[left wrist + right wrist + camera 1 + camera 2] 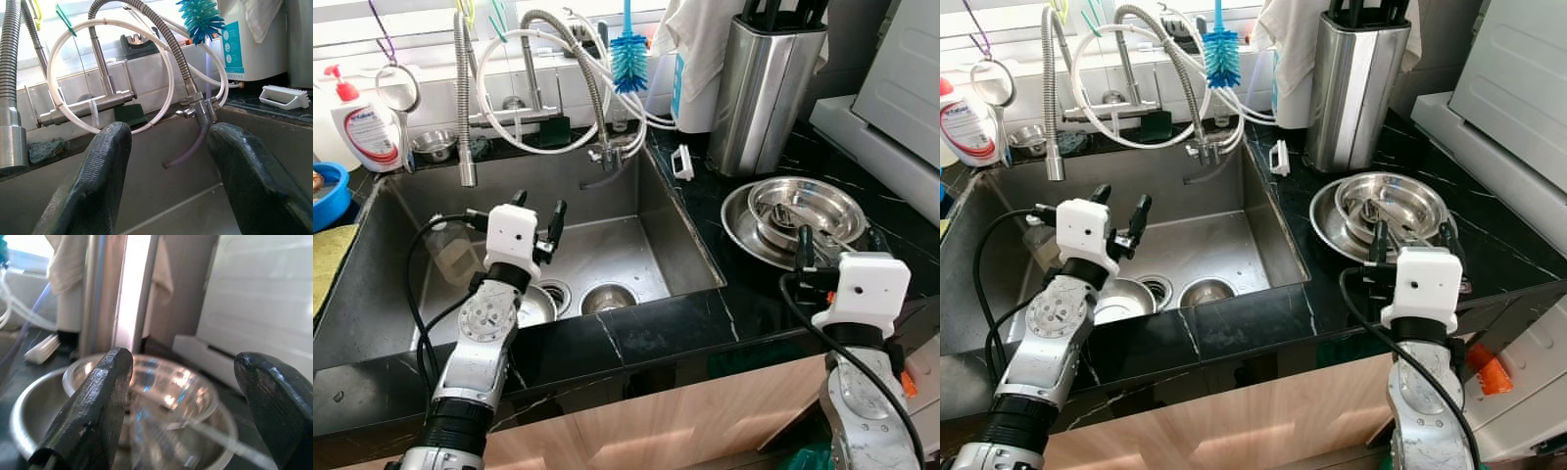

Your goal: Kitchen organization

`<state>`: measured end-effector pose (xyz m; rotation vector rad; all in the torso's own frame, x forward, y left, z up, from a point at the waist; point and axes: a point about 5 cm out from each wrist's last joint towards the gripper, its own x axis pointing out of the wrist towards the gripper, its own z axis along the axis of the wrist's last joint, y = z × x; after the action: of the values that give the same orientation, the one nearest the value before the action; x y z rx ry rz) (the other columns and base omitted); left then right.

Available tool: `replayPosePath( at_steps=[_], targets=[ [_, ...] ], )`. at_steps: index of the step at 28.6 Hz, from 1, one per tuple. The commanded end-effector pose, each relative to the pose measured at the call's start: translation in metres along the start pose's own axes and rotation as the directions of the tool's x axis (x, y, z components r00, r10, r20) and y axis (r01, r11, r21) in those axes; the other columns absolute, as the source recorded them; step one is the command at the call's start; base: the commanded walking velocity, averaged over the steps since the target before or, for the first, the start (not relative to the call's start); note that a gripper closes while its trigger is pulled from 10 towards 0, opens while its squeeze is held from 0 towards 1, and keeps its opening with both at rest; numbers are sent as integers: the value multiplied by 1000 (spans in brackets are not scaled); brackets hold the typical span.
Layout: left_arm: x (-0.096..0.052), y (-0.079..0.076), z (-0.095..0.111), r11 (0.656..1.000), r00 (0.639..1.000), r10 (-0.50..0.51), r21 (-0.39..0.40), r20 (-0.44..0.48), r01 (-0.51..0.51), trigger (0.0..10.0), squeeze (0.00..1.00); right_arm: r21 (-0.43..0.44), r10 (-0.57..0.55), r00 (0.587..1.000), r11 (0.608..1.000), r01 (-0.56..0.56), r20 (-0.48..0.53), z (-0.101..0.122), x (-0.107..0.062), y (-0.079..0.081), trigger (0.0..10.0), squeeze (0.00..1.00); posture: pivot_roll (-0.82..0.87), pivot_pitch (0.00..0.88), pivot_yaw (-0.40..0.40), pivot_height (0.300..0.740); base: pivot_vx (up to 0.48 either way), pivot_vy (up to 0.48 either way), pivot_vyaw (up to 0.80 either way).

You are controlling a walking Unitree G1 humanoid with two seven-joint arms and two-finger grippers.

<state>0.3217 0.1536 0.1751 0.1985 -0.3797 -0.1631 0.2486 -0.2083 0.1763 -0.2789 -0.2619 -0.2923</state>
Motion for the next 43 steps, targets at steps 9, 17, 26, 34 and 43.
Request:
replayPosePath(
  at_steps=[9, 17, 26, 34, 43],
  targets=[
    [3, 2, 0, 1000, 1000, 0, 27, 3, 0, 10000, 0, 0, -82, 989, 997, 83, 123, 23, 5, -12, 10000, 0, -113, 0, 36, 740, 0, 0, 0],
    [3, 4, 0, 999, 1000, 7, 37, 2, -7, 10000, 0, 8, -221, 959, 975, 223, 179, 35, -3, -25, 10000, 0, -113, 0, 36, 740, 0, 0, 0],
    [3, 3, 0, 999, 1000, 3, 33, 4, -3, 10000, 0, 40, -209, 970, 978, 206, 127, 29, -18, -18, 10000, 0, -111, 0, 36, 740, 0, 0, 0],
    [2, 2, -1, 1000, 1000, -1, 28, 8, 1, 10000, 0, -86, -101, 990, 990, 109, 96, 15, -38, -20, 10000, 0, -112, 0, 31, 740, 0, 0, 0],
    [3, -1, 0, 1000, 1000, -5, 21, 15, 4, 10000, 0, -115, -149, 986, 981, 157, 77, 9, -49, -37, 10000, 0, -122, 0, 35, 740, 0, 0, 0]
  ],
)
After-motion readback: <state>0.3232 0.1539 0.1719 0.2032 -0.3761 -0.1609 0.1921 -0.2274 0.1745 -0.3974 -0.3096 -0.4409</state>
